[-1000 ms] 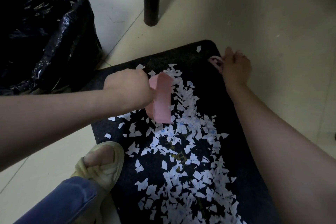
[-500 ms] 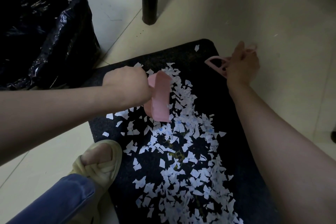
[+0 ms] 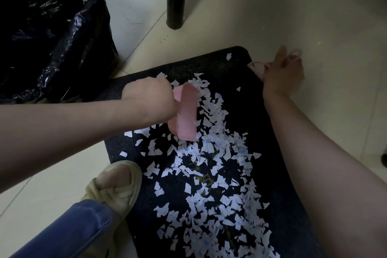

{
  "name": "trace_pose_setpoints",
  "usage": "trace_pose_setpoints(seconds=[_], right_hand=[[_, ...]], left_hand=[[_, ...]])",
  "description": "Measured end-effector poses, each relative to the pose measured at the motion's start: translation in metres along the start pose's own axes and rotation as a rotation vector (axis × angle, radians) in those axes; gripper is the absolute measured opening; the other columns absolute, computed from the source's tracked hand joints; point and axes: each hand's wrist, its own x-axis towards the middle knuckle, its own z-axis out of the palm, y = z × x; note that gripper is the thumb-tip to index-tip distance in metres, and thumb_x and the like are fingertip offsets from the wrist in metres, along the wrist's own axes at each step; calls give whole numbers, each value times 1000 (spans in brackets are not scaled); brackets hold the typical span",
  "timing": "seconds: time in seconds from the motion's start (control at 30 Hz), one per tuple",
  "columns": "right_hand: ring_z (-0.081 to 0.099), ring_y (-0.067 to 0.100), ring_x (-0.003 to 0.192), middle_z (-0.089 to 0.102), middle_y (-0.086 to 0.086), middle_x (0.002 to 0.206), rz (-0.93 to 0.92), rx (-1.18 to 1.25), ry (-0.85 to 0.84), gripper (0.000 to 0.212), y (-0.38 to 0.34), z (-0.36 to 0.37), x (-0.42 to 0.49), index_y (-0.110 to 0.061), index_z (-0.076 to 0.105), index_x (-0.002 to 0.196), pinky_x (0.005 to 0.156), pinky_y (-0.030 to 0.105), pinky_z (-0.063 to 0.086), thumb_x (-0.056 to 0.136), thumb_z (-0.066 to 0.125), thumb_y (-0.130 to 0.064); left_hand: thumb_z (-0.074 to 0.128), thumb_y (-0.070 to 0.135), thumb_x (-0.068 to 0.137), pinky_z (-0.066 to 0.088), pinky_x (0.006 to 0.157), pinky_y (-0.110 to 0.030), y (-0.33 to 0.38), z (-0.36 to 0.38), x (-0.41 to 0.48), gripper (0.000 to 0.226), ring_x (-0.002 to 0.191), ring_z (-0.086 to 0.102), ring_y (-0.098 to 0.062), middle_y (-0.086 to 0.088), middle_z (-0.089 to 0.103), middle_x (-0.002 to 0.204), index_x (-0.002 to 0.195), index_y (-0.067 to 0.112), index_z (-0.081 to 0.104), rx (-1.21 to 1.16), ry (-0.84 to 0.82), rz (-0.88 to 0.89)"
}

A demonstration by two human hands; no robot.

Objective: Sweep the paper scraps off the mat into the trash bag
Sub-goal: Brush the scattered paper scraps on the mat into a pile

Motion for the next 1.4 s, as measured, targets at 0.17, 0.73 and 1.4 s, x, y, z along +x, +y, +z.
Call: trace_pose_setpoints(seconds=[0.17,0.73,1.4], right_hand=[[70,15,69,67,3,76,-5,-72,-251,37,18,7,-6,-14,56,75,77,34,58,96,51,-44],[58,-10,71,69,-4,86,-90,129,-155,25,-12,22,-6,-17,55,81,65,2,35,100,49,-33],[60,10,93,65,-4,98,-42,-10,-377,31,-3,33,-6,-14,58,103,83,19,45,97,51,-43]], left_hand=[[50,30,81,27,47,-21,0,0,-1,20,54,45,-17,-1,52,65,72,15,59,-1,-2,4],[54,30,79,32,48,-19,-5,-6,6,18,55,50,-17,-1,56,65,76,15,65,5,1,-5],[52,31,79,30,50,-21,-16,-2,6,19,59,48,-21,2,50,66,87,20,66,-14,42,-18]])
